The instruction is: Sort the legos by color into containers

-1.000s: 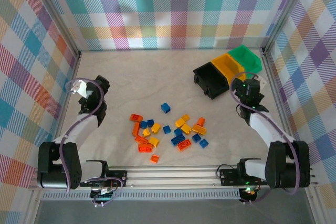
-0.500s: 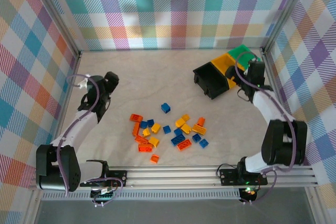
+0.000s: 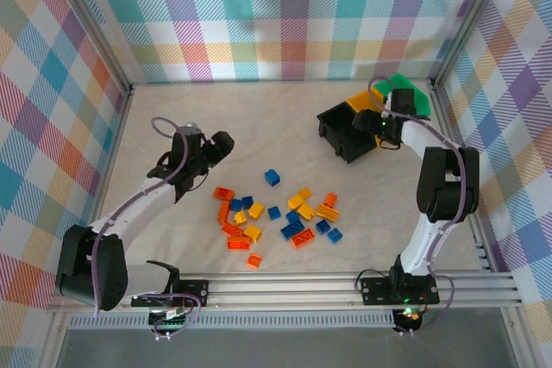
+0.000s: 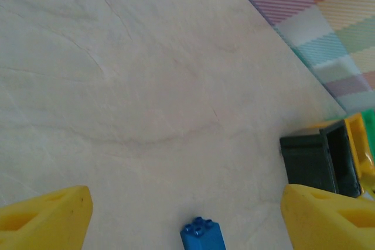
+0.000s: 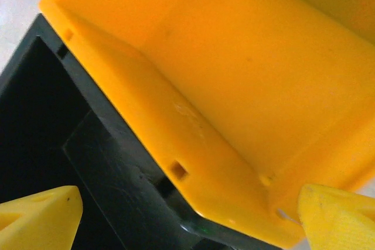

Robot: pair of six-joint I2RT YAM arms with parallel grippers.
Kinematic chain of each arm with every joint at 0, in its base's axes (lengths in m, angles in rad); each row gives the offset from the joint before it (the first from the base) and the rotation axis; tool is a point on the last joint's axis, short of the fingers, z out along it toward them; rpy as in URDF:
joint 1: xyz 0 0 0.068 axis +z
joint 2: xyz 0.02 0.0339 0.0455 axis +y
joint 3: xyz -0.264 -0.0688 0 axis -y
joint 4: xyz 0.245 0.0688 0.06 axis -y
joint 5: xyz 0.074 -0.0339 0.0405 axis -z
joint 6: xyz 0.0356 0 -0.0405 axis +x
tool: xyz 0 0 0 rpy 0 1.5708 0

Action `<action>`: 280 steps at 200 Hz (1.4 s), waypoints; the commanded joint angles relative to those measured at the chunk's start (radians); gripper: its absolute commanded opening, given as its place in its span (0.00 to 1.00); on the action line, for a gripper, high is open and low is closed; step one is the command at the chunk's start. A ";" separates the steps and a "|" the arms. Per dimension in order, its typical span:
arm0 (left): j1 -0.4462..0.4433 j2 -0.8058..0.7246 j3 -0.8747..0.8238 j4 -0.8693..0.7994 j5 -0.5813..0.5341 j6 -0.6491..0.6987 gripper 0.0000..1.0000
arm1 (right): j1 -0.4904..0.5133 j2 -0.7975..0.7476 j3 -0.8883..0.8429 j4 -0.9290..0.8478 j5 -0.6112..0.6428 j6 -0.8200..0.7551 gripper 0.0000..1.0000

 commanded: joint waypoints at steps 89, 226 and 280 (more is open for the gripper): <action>-0.026 0.091 0.052 0.019 0.078 -0.040 0.83 | 0.336 -0.003 -0.005 0.033 0.057 0.140 0.86; -0.026 0.315 0.292 -0.069 0.103 0.040 0.72 | 0.609 -0.038 0.031 0.094 0.120 0.253 0.86; -0.029 0.128 0.147 -0.052 0.112 0.021 0.83 | 0.522 -0.202 0.015 -0.174 0.321 0.217 0.88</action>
